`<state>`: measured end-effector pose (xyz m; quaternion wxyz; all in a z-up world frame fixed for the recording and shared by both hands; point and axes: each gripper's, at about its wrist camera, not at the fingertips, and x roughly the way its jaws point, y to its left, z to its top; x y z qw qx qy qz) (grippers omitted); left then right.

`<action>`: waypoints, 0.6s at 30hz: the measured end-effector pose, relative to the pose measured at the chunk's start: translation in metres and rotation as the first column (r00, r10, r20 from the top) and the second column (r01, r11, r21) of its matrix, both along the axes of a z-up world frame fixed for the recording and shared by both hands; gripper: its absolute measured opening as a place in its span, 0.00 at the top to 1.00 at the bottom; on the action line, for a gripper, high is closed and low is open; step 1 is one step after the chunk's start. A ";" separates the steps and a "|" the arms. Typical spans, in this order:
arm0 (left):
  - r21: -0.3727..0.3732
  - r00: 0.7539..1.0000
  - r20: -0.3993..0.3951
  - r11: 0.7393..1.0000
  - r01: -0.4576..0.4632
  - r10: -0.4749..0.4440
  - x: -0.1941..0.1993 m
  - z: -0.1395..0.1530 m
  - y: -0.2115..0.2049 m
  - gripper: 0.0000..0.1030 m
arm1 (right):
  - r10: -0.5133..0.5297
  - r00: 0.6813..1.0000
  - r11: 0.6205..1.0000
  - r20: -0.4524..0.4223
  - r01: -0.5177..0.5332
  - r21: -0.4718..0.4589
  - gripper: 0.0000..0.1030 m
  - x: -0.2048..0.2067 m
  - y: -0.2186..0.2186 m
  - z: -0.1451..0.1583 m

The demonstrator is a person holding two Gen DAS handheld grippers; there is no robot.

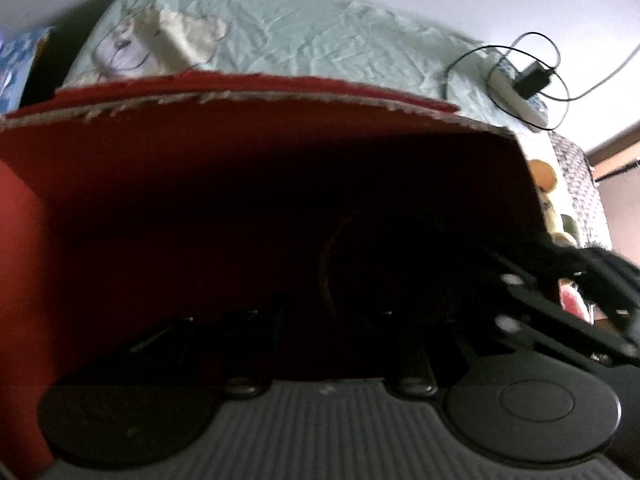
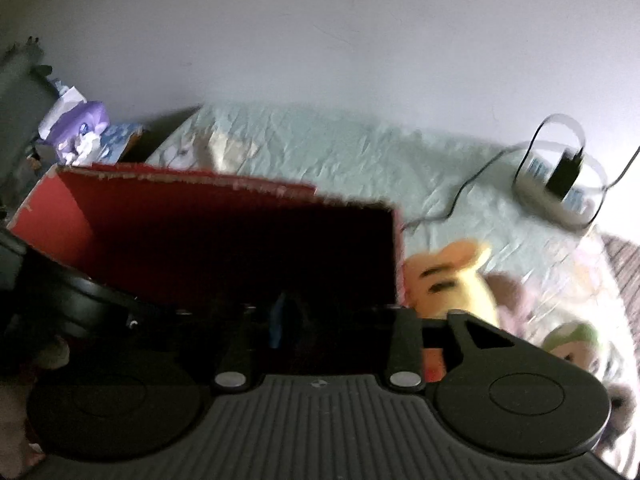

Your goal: Organize objects

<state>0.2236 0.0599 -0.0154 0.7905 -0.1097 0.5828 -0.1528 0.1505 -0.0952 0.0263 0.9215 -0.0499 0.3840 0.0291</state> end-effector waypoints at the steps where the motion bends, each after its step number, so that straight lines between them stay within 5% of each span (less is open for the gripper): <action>1: -0.002 1.000 0.002 1.000 -0.003 0.003 0.000 0.001 0.000 0.77 | 0.006 1.000 1.000 0.015 -0.006 -0.009 0.56 -0.002 0.000 0.003; 4: 0.018 1.000 0.000 1.000 -0.004 0.004 -0.001 0.000 -0.003 0.78 | -0.013 0.999 1.000 0.033 0.013 0.019 0.55 -0.005 -0.008 0.009; 9: 0.023 0.997 0.028 0.997 0.070 -0.071 -0.005 0.005 -0.011 0.77 | -0.086 0.996 0.975 -0.008 0.085 0.206 0.57 -0.012 -0.030 0.013; 12: -0.051 0.994 0.104 0.998 0.021 -0.015 -0.011 0.016 0.004 0.64 | -0.106 0.993 0.951 -0.048 0.115 0.288 0.62 -0.017 -0.042 0.014; 15: -0.118 0.990 0.131 0.993 -0.031 0.046 -0.018 0.021 0.025 0.63 | -0.105 0.990 0.927 -0.093 0.131 0.351 0.65 -0.023 -0.051 0.016; 18: -0.100 0.983 0.156 0.992 -0.078 0.093 -0.025 0.025 0.039 0.63 | -0.047 0.988 0.908 -0.145 0.103 0.406 0.65 -0.025 -0.052 0.016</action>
